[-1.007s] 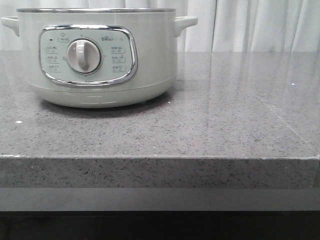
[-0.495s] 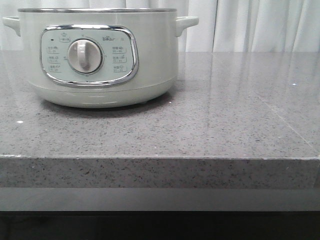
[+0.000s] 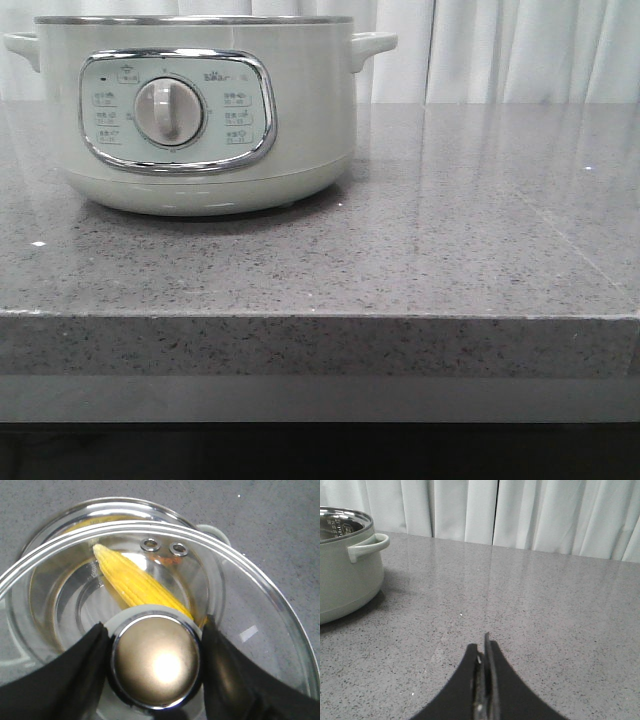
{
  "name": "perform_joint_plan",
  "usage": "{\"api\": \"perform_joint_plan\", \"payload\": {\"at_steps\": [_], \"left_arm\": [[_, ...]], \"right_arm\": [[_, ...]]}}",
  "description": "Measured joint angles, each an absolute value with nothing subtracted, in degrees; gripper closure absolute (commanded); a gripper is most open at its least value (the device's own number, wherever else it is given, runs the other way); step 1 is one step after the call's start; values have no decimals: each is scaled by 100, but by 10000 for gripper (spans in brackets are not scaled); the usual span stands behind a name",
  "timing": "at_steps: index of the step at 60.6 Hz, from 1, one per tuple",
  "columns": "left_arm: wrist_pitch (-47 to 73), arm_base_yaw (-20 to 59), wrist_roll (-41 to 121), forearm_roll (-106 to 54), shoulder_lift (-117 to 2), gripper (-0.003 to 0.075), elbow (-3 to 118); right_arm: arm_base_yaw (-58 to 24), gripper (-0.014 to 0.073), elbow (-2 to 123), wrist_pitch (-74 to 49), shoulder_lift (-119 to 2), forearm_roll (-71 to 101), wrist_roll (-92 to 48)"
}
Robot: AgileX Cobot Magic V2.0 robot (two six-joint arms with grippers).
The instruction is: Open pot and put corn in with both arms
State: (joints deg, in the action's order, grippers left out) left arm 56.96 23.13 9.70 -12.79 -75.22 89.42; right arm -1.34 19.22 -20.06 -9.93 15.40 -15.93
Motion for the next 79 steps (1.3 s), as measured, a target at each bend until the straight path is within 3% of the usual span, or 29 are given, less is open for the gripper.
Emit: {"api": "perform_joint_plan", "payload": {"at_steps": [29, 79], "left_arm": [[5711, 2313, 1189, -1279, -9472, 584, 10339], [5411, 2313, 1211, -1224, -9879, 584, 10475]], "right_arm": [[-134, 662, 1922, -2006, -993, 1540, -1593], [-134, 662, 1922, -2006, -993, 1540, -1593]]}}
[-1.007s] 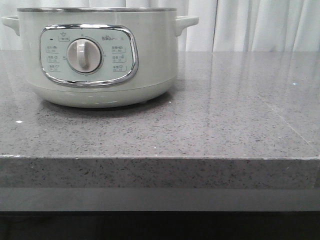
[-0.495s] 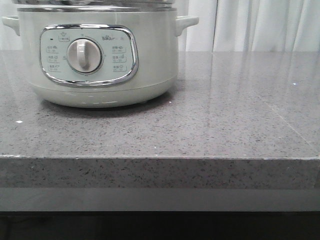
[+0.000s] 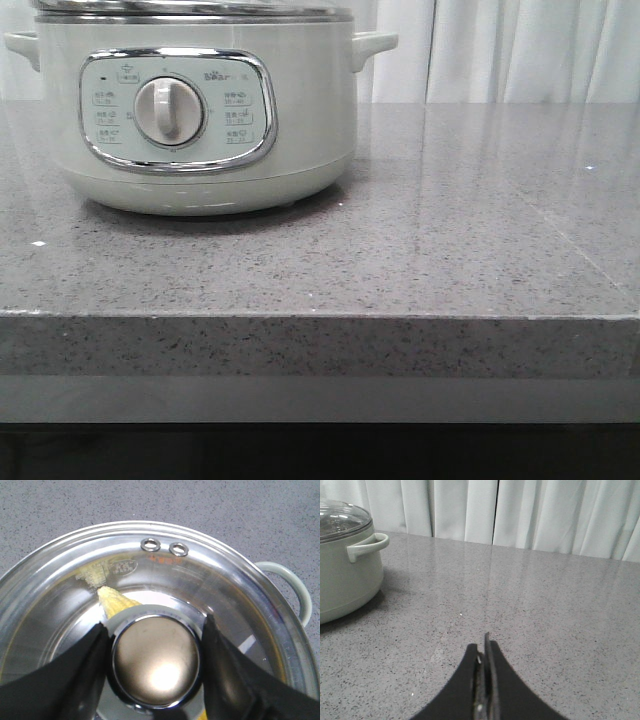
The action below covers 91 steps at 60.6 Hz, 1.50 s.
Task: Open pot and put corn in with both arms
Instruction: 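Set the glass lid onto the pot and release the knob with the left gripper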
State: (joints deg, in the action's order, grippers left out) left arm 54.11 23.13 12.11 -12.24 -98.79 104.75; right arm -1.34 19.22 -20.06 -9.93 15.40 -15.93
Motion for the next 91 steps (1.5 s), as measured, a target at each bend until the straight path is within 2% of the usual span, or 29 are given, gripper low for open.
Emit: {"api": "perform_joint_plan", "payload": {"at_steps": [14, 18, 26, 30, 33, 41, 44, 52, 65, 78, 91], "left_arm": [[5481, 2313, 1211, -1224, -9879, 573, 10508], [5481, 2313, 1211, -1224, -9879, 527, 10508], [5471, 2313, 1211, -1224, -9879, 305, 10508], [5449, 2313, 1211, -1212, -9879, 218, 10508], [5381, 2313, 1211, -1212, -9879, 187, 10508], [5324, 2313, 1211, -1212, -9760, 185, 10534], [5324, 2313, 1211, -1212, -9661, 195, 10577], [5319, 2313, 1211, -1212, -9282, 330, 10627], [5493, 2313, 1211, -1212, -8626, 731, 10637], [5564, 2313, 1211, -1212, -8013, 738, 10196], [5167, 2313, 1211, -1212, -6720, 738, 8653]], "right_arm": [[-134, 662, 1922, -2006, -993, 1540, -1593], [-134, 662, 1922, -2006, -993, 1540, -1593], [-134, 662, 1922, -2006, -993, 1540, -1593], [-134, 662, 1922, -2006, -993, 1540, -1593], [-134, 662, 1922, -2006, -993, 1540, -1593], [-134, 662, 1922, -2006, -993, 1540, -1593], [-134, 662, 1922, -2006, -993, 1540, -1593], [-134, 662, 1922, -2006, -993, 1540, -1593], [-134, 662, 1922, -2006, -993, 1540, -1593], [-134, 662, 1922, -2006, -993, 1540, -1593], [-134, 662, 1922, -2006, -993, 1540, -1593]]}}
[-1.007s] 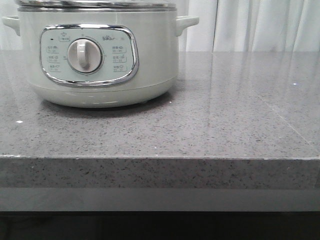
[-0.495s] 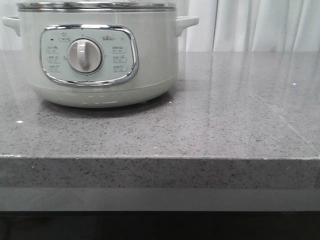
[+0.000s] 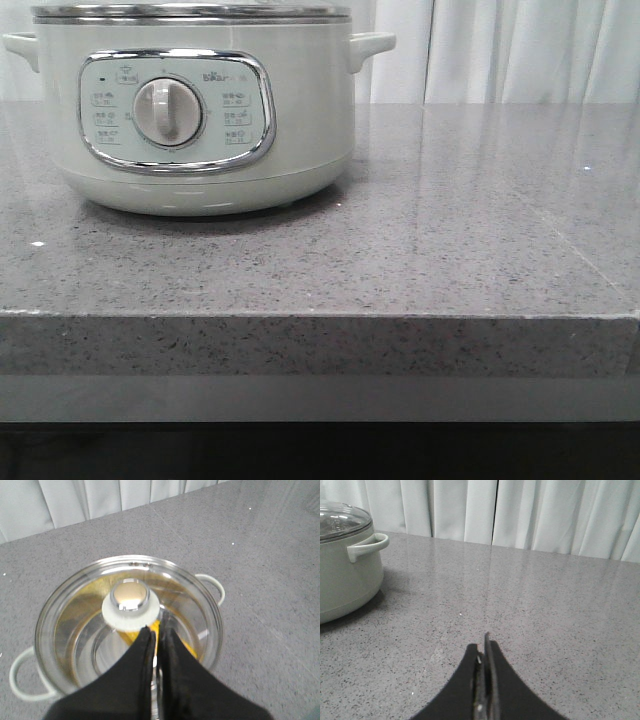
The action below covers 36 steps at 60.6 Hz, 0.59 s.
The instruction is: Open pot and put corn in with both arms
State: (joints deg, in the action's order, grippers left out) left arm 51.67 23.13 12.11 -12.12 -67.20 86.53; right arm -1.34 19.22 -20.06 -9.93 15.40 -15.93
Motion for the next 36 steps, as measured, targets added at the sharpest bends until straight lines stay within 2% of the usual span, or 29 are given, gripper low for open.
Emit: {"api": "perform_joint_plan", "payload": {"at_steps": [23, 36], "left_arm": [[3894, 2313, 1211, -1296, -3628, 739, 5246], [3509, 2313, 1211, -1362, -1947, 738, 4005]], "right_arm": [[-134, 662, 1922, -2006, -993, 1540, -1593], [-134, 662, 1922, -2006, -993, 1540, -1593]]}}
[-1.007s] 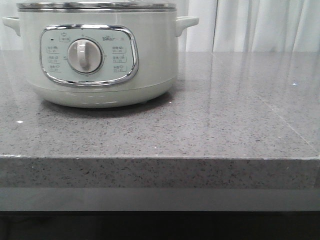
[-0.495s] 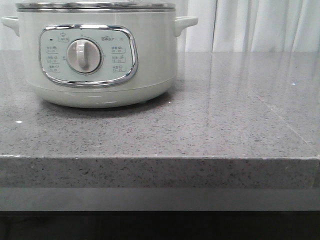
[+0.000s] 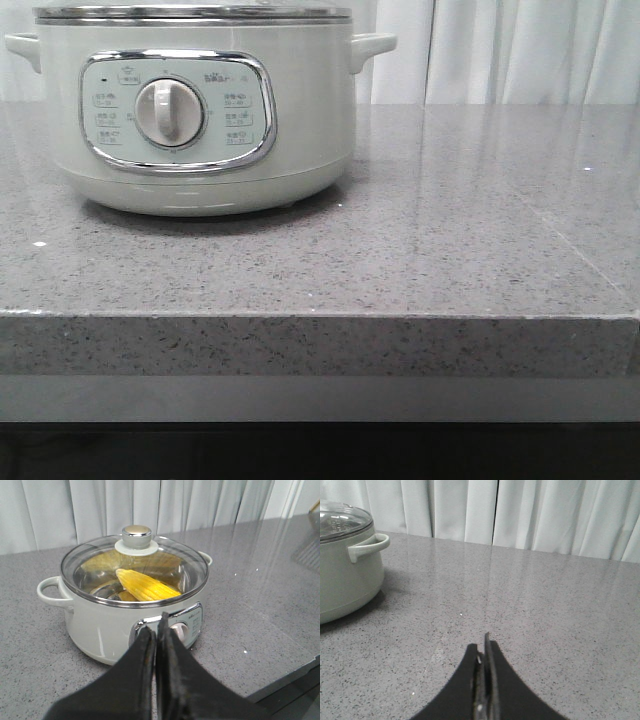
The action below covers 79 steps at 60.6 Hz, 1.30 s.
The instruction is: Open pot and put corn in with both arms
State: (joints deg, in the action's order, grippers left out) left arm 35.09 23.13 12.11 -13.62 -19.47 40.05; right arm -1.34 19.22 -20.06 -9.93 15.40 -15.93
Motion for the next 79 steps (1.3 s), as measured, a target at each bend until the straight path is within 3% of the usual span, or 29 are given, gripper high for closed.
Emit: {"api": "perform_joint_plan", "payload": {"at_steps": [16, 57, 79], "left_arm": [[3499, 2313, 1211, -1374, -565, 738, 3207], [3311, 2299, 1211, -1178, -420, 738, 2651], [2214, 763, 1139, -672, 34, 738, 1345]], "right_arm": [[-134, 662, 1922, -2006, -993, 1540, -1593], [-134, 662, 1922, -2006, -993, 1540, -1593], [-124, 662, 1911, -2006, -993, 1540, -1593]]}}
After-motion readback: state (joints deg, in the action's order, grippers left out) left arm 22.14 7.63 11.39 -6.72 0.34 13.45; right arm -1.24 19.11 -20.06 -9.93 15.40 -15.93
